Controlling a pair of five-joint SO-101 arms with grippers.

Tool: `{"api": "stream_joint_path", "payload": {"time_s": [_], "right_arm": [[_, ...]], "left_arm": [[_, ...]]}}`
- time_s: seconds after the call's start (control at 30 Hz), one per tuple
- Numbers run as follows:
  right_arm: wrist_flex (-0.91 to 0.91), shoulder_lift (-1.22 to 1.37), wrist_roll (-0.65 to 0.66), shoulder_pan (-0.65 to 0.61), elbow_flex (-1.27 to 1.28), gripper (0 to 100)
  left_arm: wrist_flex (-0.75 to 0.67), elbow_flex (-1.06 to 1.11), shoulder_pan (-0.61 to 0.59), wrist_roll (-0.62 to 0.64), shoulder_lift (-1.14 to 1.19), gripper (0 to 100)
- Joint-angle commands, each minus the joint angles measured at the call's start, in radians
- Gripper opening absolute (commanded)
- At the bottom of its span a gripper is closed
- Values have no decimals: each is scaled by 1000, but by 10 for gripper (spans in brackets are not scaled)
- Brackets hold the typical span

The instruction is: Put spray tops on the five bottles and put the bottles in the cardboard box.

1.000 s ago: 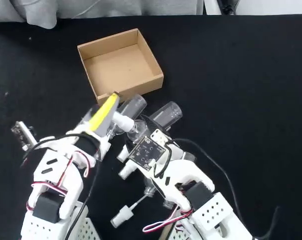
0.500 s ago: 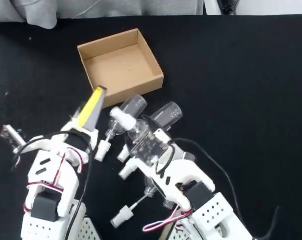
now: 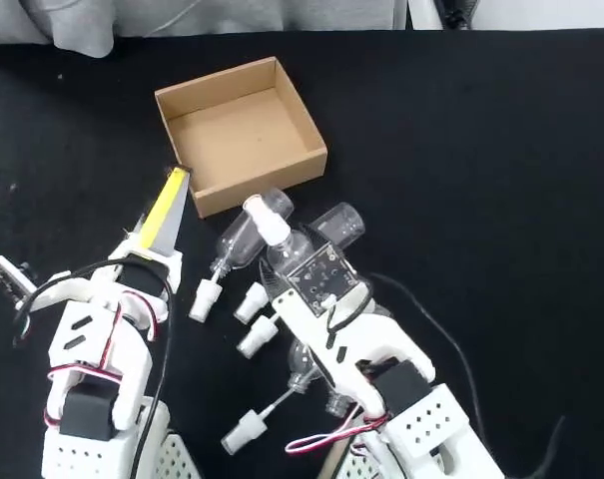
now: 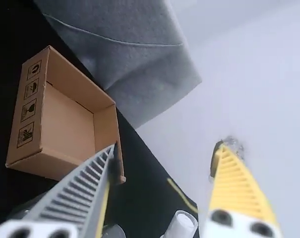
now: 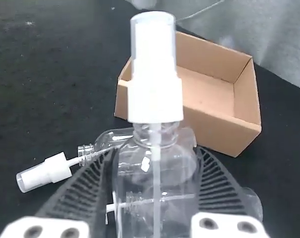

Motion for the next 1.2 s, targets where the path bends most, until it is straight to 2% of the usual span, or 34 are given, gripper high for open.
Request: {"api": "stream_joint_path", "payload": {"time_s": [0.0,0.13,0.37,0.47,0.93,1.17], "right_arm": [[-26,-42,-9,25,-82,152],[0,-165,-9,23,-64,152],[186,-484,-8,6,-24,152],[213,-461,-5,-37,-10,152],[218,-456,-3,-38,31,152],[219,-456,-2,-37,51,152]], "left_arm": [[-23,-24,-8,-29,-9,289],[-23,4,2,-95,-9,289],[-23,44,30,-160,-6,288],[-20,48,85,-199,-6,288],[-15,122,334,-466,-6,288],[-3,128,384,-517,-8,288]]}}
